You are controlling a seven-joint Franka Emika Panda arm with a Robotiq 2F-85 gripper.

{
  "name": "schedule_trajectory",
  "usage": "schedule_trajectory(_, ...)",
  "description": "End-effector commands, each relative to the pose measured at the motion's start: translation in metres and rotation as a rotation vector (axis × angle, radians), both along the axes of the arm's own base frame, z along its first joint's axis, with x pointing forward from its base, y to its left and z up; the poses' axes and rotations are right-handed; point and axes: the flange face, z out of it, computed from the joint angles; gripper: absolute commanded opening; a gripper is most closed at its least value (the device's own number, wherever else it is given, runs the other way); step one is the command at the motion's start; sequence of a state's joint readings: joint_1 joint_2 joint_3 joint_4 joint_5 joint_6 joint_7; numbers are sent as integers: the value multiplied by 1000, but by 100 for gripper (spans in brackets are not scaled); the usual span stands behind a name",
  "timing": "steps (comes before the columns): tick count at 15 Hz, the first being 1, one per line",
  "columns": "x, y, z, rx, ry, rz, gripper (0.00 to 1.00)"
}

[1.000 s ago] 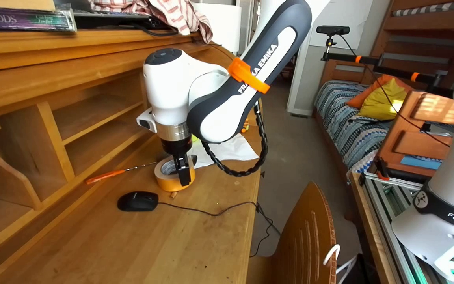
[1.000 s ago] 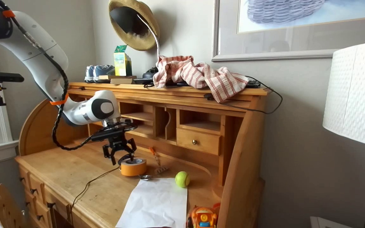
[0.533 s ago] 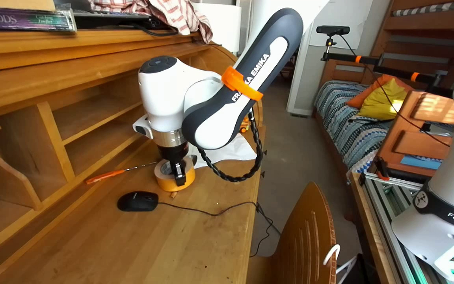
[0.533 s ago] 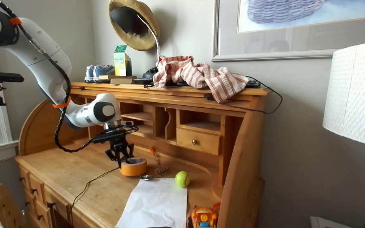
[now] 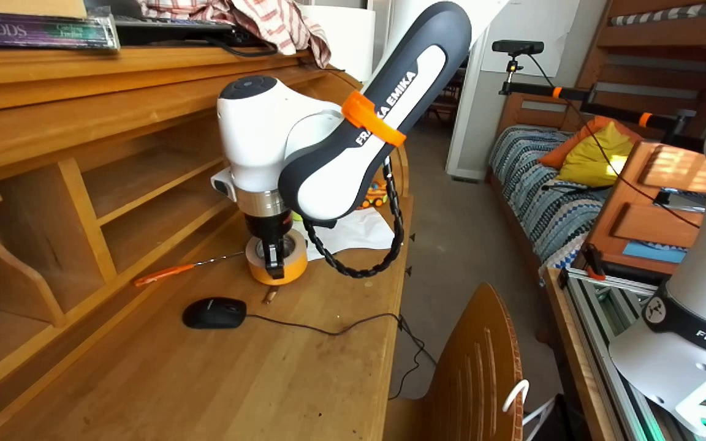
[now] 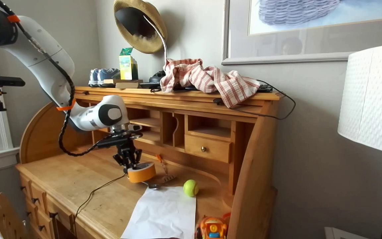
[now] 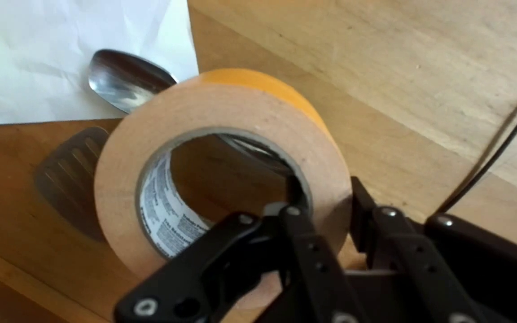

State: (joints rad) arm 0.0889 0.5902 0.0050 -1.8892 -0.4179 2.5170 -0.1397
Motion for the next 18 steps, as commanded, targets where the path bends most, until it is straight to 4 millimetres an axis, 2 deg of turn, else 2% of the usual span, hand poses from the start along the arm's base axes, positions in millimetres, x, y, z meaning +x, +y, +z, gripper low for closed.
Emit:
schedule_trajectory(1,-22,-8,54,85,-10,-179,6)
schedule_trajectory(6,-62,-24,133,285,-17,-394,6)
schedule_trajectory(9,-87,-30,157,379,9,-534,6)
schedule_trajectory(11,-107,-34,168,467,40,-598,6)
schedule_trajectory(13,-124,-48,173,565,78,-657,6)
schedule_trajectory(18,-145,-83,165,818,211,-734,6)
